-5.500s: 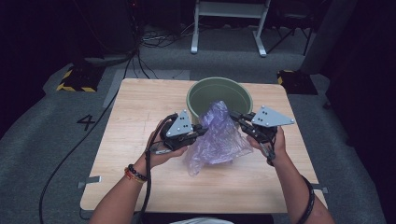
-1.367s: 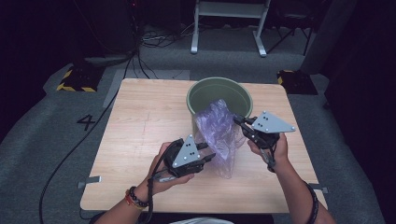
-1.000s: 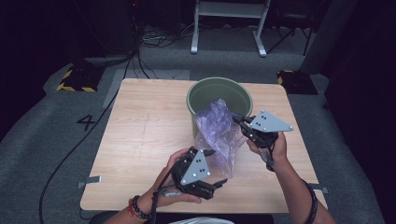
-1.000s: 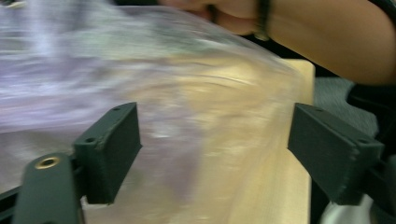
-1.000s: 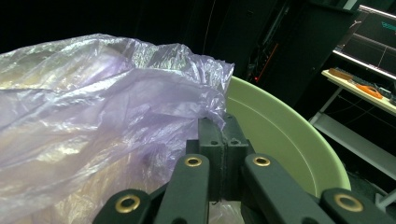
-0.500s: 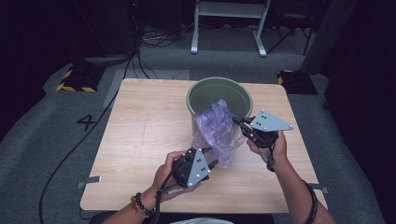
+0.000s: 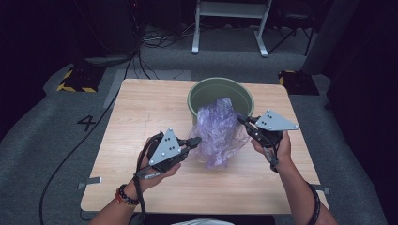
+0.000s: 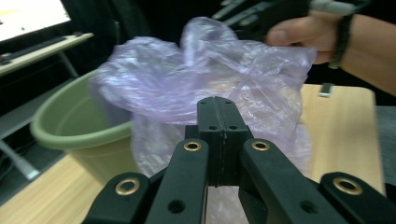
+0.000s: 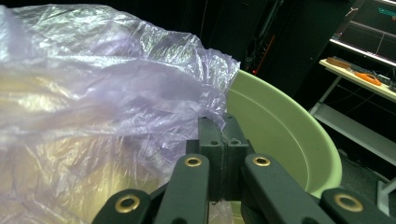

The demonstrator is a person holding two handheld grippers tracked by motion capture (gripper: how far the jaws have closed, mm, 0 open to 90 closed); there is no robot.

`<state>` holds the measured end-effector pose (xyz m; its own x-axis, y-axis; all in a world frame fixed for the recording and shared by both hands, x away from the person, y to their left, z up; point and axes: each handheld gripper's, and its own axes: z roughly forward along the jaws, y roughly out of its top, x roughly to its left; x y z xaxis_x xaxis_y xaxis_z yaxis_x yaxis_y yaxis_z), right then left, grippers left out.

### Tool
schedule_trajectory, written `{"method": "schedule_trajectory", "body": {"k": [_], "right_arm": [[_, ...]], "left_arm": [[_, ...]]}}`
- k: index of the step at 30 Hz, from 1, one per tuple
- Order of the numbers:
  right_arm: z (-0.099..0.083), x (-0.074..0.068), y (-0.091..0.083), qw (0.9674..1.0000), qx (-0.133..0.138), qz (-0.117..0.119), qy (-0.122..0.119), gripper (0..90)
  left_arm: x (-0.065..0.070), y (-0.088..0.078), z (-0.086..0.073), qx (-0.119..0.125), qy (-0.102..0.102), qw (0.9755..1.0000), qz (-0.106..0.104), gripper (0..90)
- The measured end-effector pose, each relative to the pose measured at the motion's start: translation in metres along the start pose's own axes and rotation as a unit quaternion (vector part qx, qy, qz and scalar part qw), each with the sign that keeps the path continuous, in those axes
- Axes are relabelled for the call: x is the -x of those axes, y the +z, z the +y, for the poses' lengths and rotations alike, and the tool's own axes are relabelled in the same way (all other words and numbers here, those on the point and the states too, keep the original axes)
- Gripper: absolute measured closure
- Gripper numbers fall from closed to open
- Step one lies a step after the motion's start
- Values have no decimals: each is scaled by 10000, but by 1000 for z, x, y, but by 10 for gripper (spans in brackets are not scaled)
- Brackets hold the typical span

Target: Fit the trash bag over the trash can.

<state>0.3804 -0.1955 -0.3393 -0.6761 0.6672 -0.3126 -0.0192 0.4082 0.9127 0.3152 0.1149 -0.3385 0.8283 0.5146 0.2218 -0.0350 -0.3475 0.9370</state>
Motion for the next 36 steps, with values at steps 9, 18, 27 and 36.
{"method": "schedule_trajectory", "body": {"k": [9, 18, 27, 36], "right_arm": [[-2, 7, -4, 10000, 7, -87, 32, 900], [-10, 22, -10, 9991, -3, -354, 228, 900], [-14, 46, -5, 9969, -21, -619, 488, 893], [-16, 72, 7, 9949, -215, -774, 613, 883]], "left_arm": [[-34, 10, -2, -18, -55, 9992, 386, 900], [-72, 21, -2, 132, -298, 9969, 715, 900], [-100, 42, 0, 55, -377, 9958, 828, 900], [-123, 56, 0, -132, -376, 9940, 1016, 900]]}}
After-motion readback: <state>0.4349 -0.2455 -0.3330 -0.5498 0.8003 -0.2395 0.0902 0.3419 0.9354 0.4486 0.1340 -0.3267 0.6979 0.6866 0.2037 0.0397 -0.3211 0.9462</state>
